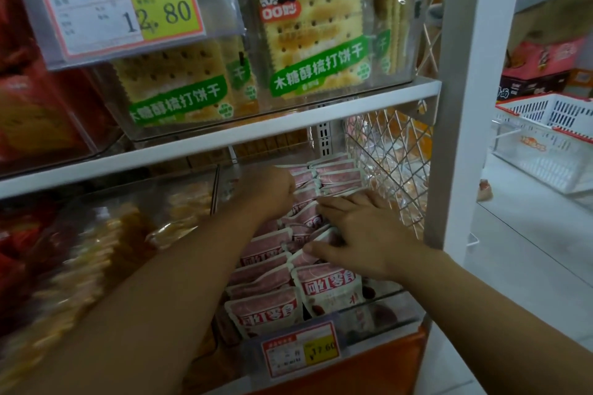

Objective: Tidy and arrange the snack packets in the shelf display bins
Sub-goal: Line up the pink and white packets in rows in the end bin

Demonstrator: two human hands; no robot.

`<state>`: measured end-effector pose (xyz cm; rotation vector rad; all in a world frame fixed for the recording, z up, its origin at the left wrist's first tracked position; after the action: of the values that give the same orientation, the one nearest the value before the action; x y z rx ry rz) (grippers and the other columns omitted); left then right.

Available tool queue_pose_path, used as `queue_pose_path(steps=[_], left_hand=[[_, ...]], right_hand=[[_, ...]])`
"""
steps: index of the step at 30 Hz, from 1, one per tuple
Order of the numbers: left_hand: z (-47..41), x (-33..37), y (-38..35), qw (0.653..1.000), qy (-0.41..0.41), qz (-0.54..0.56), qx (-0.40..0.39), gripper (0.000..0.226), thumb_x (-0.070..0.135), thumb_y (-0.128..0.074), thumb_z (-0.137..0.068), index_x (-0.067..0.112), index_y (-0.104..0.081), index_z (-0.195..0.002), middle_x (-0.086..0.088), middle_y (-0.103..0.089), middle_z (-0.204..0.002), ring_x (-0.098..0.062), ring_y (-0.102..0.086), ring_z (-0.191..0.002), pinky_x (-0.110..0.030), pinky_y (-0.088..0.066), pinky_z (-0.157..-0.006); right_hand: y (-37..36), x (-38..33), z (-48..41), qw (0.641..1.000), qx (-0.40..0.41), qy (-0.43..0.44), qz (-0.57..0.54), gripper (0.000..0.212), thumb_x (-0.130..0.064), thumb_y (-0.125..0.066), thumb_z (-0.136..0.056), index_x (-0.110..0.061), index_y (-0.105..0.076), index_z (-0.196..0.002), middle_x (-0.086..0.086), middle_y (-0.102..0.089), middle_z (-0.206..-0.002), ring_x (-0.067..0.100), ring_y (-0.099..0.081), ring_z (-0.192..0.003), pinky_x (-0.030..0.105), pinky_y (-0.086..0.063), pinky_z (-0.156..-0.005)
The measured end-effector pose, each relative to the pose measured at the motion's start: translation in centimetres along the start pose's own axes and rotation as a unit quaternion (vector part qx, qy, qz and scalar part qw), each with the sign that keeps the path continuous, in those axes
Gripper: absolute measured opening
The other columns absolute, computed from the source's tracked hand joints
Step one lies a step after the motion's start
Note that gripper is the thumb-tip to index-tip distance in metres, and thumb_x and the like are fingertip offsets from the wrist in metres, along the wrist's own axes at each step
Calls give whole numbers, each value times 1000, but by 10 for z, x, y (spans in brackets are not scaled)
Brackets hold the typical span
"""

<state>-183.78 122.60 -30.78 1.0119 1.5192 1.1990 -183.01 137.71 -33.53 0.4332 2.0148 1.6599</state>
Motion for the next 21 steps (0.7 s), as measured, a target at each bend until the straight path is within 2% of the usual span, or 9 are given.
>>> queue_pose_path(steps=[3,6,9,12,15,18,20,21], left_hand=[[-2,4,-2,999,28,-1,-45,20,31,-58,-89,14,-69,-92,-6,-64,-93,-24,-60,-87,-31,-49,-73],[-2,5,1,997,44,36,-51,17,29,-65,-85,15,-71,-94,-5,-67,-98,-25,-62,-92,-38,-53,-82],[12,8,12,991,28,131,-22,11,20,-62,-87,22,-72,-89,-1,-70,-98,-22,-64,-93,-37,-53,-83],[32,16,25,979,-18,201,33,23,19,-52,-93,21,-68,-110,-2,-67,-115,-20,-62,-103,-35,-50,-89],[44,29,23,973,-53,225,20,32,20,-45,-98,17,-59,-126,-5,-60,-129,-22,-56,-113,-35,-46,-94],[38,38,12,978,-56,199,-17,37,25,-42,-100,16,-51,-134,-6,-53,-138,-24,-50,-122,-36,-42,-101],[28,44,11,978,-59,201,-21,35,24,-41,-100,14,-56,-130,-8,-55,-134,-26,-51,-120,-36,-42,-100],[22,46,10,974,-62,215,-28,30,22,-40,-100,13,-64,-117,-9,-62,-123,-27,-56,-110,-36,-43,-95]], right_hand=[[0,-1,-2,1000,-7,-11,-1,86,-77,-18,-75,-28,-33,-143,-13,-17,-155,15,-21,-138,41,-5,-112],[2,-4,0,1000,-10,-16,-9,97,-81,-6,-66,-28,-36,-142,-13,-18,-155,15,-21,-138,40,-5,-113],[7,-4,10,999,-9,-13,-27,87,-77,-15,-73,-28,-36,-142,-10,-19,-155,17,-20,-140,41,-1,-115],[17,-3,30,999,11,-10,-45,80,-75,-24,-79,-28,-31,-144,-8,-21,-155,16,-19,-141,34,-1,-115],[23,-4,54,999,15,-11,-43,67,-59,-40,-90,-26,-27,-146,-5,-21,-155,17,-18,-141,28,-12,-115],[18,-6,71,999,-7,-21,-23,61,-43,-42,-95,-22,-19,-148,-4,-18,-155,16,-16,-142,22,-8,-113],[16,-5,74,999,-15,-20,-23,56,-35,-42,-97,-20,-22,-147,-6,-20,-154,15,-19,-140,20,-10,-112],[16,-3,73,999,-17,-23,-32,55,-31,-42,-97,-20,-23,-147,-5,-21,-154,14,-19,-140,20,-11,-112]])
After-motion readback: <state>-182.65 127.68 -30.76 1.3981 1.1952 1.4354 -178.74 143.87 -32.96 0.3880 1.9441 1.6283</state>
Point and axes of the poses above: each hand's wrist, its own z-axis away from the middle knuckle, its own y-axis out of the back of the hand, x = y × z, the point moved 5 cm from there along -z, towards the middle knuckle
